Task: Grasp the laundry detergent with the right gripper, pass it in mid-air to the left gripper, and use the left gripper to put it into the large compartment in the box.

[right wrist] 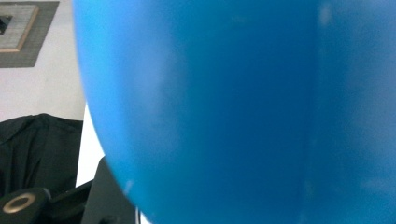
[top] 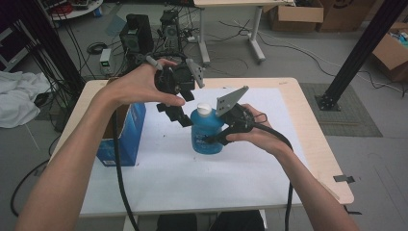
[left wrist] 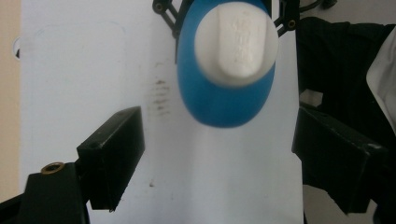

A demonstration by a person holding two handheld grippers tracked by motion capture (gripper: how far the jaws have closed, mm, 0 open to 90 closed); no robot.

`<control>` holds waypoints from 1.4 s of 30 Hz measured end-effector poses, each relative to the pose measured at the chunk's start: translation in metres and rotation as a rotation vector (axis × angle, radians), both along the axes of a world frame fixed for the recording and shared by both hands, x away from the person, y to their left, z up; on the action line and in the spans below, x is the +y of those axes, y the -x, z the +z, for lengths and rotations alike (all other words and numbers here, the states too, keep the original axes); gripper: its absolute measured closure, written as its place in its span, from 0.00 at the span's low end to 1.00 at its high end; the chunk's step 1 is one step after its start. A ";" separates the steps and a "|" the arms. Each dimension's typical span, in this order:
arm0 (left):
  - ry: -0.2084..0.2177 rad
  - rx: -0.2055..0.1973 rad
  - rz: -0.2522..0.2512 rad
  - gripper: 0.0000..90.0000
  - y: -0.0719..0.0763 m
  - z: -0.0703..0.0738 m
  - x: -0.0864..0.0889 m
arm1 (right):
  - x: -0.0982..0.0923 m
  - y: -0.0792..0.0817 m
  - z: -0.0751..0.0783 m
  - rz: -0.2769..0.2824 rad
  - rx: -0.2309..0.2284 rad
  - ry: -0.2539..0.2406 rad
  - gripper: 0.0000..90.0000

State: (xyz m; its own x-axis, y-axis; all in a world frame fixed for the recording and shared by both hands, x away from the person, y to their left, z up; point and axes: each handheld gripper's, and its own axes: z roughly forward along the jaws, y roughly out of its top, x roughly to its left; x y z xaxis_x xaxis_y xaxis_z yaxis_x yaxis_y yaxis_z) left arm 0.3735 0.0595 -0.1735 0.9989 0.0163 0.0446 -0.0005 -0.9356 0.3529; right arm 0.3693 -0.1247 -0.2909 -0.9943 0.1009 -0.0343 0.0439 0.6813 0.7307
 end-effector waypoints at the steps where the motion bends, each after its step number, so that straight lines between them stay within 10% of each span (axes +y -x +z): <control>1: 0.000 0.000 0.000 0.20 0.000 0.000 0.000 | 0.000 0.000 0.000 0.000 0.000 0.000 0.50; 42: 0.024 0.026 -0.016 0.23 0.005 -0.046 -0.025 | 0.005 0.001 -0.009 0.005 0.021 -0.013 0.50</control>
